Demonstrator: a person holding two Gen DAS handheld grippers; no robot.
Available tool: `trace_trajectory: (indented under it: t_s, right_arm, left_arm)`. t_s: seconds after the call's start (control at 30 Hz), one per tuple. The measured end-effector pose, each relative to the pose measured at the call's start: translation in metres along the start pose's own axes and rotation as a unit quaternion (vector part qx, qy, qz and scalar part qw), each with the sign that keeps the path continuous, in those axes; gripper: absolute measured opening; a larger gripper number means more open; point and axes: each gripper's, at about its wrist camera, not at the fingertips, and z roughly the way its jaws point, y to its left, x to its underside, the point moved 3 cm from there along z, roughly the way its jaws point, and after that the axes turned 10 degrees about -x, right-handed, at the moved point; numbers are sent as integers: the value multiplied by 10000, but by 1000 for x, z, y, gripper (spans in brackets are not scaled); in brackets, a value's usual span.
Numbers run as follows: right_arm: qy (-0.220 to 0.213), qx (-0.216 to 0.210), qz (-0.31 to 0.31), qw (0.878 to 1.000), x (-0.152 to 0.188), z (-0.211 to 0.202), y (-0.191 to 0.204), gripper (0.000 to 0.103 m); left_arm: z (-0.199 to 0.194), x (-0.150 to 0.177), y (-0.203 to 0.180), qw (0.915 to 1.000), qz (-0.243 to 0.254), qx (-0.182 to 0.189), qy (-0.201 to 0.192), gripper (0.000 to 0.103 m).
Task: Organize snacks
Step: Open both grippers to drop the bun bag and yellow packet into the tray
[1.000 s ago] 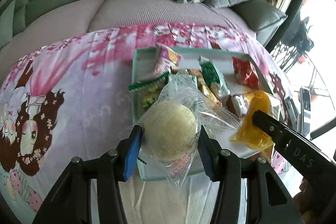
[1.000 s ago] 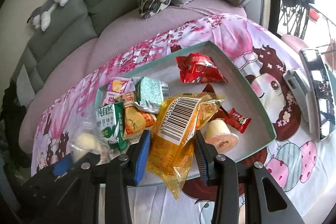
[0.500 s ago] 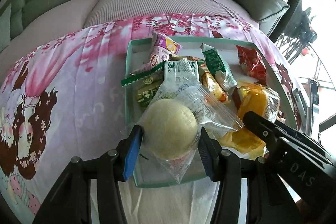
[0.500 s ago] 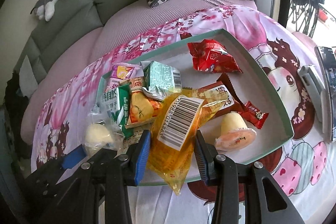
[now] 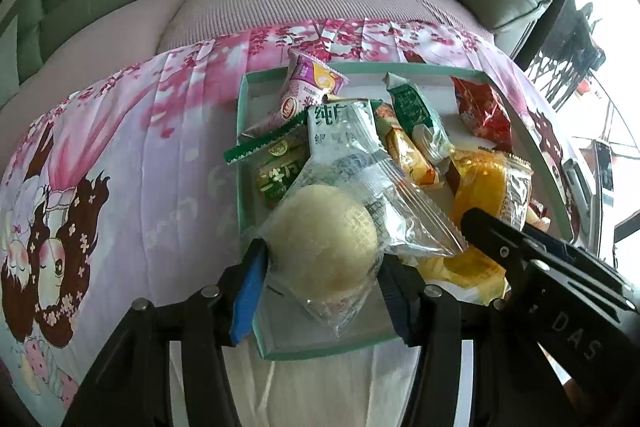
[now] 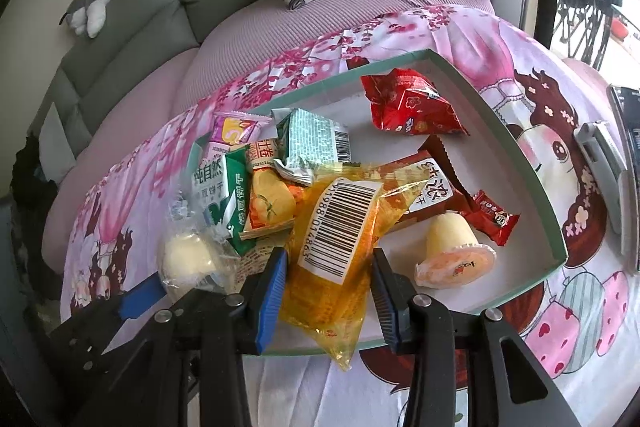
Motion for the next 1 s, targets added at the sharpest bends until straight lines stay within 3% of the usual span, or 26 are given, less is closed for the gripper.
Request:
trace_trajectory:
  t_s: [0.17, 0.63, 0.93, 0.97, 1.0]
  right_arm:
    - [-59, 48, -58, 10000, -2, -7, 2, 52]
    - [-468, 70, 36, 9989, -9, -33, 0, 52]
    - [-350, 123, 15, 9993, -8, -29, -2, 52]
    - [-323, 130, 1, 9994, -7, -28, -1, 53]
    - [-290, 141, -11, 9995, -7, -26, 0, 62]
  left_arm:
    - [-9, 0, 2, 9999, 63, -72, -98, 68]
    - [-36, -6, 11, 9992, 6, 15, -391, 68]
    - [-52, -13, 34, 9971, -406, -89, -632, 68]
    - [-51, -13, 40, 9966, -524, -142, -625, 69]
    - [-50, -13, 45, 9961, -613, -189, -605, 69]
